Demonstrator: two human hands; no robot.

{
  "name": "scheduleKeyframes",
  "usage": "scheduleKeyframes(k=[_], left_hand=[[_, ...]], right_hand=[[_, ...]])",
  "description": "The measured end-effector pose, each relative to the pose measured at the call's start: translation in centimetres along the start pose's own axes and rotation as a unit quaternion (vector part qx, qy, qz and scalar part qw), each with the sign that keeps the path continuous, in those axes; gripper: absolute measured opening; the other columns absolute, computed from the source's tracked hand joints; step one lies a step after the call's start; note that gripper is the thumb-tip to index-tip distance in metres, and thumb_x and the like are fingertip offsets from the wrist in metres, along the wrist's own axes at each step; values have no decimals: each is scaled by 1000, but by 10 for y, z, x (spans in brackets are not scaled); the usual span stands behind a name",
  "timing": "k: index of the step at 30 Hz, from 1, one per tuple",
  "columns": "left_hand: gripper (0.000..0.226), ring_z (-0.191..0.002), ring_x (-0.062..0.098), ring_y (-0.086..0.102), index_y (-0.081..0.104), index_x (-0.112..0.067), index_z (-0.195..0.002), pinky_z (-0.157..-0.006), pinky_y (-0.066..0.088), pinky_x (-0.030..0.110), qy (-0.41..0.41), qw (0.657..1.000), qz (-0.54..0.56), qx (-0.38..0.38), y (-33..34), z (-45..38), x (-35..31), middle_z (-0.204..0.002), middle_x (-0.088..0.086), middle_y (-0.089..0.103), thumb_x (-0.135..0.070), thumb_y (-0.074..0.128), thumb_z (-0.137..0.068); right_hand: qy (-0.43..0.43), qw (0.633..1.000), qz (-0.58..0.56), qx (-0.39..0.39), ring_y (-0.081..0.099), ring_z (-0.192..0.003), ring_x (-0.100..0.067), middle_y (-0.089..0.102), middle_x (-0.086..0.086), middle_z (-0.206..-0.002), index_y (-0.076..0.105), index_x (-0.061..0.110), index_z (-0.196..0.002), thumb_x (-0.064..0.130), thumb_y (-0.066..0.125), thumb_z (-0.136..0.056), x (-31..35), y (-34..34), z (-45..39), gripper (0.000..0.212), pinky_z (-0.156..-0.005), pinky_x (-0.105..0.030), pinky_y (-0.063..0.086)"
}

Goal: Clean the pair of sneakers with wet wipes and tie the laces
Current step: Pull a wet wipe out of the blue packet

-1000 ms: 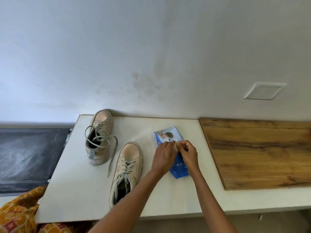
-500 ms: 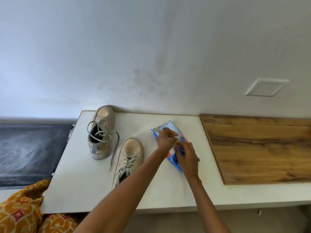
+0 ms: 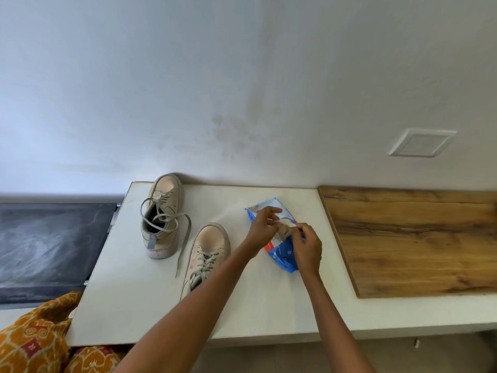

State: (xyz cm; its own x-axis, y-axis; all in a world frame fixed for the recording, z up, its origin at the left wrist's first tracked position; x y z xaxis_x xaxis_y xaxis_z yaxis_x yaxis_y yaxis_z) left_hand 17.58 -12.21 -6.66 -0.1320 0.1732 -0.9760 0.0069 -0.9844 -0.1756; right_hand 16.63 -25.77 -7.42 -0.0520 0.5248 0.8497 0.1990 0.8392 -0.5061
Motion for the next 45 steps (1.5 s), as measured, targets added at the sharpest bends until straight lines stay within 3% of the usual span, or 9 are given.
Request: scheduleKeyframes(k=[7, 10, 15, 19, 24, 31, 36, 40, 45], left_hand=[[40, -98, 15, 51, 48, -11, -125, -84, 47, 27, 51, 984, -172, -4, 12, 8, 23, -126, 9, 47, -14, 62, -88], [46, -106, 21, 55, 44, -20, -135, -88, 49, 32, 48, 978, -202, -10, 15, 6, 22, -132, 6, 45, -22, 58, -91], [22, -96, 17, 61, 67, -16, -110, -82, 48, 27, 31, 978, -203, -46, 12, -1, 13, -112, 4, 62, -24, 53, -94], [11, -88, 19, 62, 64, -10, -97, -76, 49, 28, 47, 965, -254, -36, 10, 2, 17, -99, 6, 67, -12, 57, -89], [12, -82, 22, 62, 67, -8, -93, -70, 50, 30, 111, 932, -344, -33, 16, 5, 15, -94, 9, 67, -8, 55, -90], [26, -97, 19, 62, 53, -13, -120, -83, 52, 29, 20, 983, -175, -55, 7, 5, 16, -107, 8, 66, -13, 55, -94], [50, -100, 15, 51, 47, -21, -135, -93, 38, 34, 87, 978, -185, -50, 1, 2, 1, -124, 1, 48, -24, 61, -86], [25, -86, 18, 56, 65, -4, -113, -72, 44, 22, 80, 982, -162, -59, -3, -6, -18, -106, 12, 65, -14, 57, -91], [13, -83, 17, 65, 60, -13, -96, -69, 55, 25, -45, 979, 176, -93, -12, -7, -18, -90, 3, 66, -13, 48, -97]], right_hand=[[128, 981, -144, -25, 69, -78, -26, 71, -8, -89, 65, 11, -95, 21, 46, -97, -17, 1, -5, 22, -73, -40, 58], [116, 983, -141, -31, 66, -76, -24, 68, -7, -87, 62, 10, -94, 20, 44, -99, -11, -3, -6, 21, -71, -38, 56], [54, 989, -130, -40, 54, -66, -15, 57, -1, -72, 60, 11, -87, 17, 45, -99, 2, -9, -4, 20, -60, -27, 45], [89, 960, -227, -140, 53, -70, -19, 56, -2, -73, 60, 8, -89, 16, 44, -98, -2, -19, -4, 20, -63, -31, 45], [66, 952, -250, -161, 54, -66, -14, 55, -1, -70, 56, 21, -77, 17, 42, -100, 12, -27, -5, 27, -65, -30, 48], [54, 943, -286, -158, 60, -67, -7, 60, 0, -78, 56, 18, -89, 22, 39, -101, 24, -28, -13, 22, -64, -28, 52], [43, 968, -243, -37, 58, -76, -18, 57, -3, -82, 56, 18, -89, 23, 41, -101, 28, -17, -22, 19, -60, -25, 51], [38, 962, -266, 41, 61, -93, -16, 61, -4, -106, 57, 15, -108, 14, 45, -99, 30, -6, -20, 15, -74, -22, 55], [77, 969, -233, 40, 59, -102, -24, 56, 3, -104, 49, 8, -113, 8, 49, -96, 10, 4, -6, 17, -73, -19, 52]])
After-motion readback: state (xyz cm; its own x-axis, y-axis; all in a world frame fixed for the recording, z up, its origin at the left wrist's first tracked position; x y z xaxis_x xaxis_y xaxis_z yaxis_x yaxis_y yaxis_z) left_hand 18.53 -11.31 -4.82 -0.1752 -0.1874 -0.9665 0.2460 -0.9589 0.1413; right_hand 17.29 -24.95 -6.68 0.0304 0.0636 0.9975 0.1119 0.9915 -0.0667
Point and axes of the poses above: each hand's wrist, its own z-axis away from the middle knuckle, its own y-axis out of the palm, x = y × z, the point moved 4 cm from there along -z, towards the middle knuckle
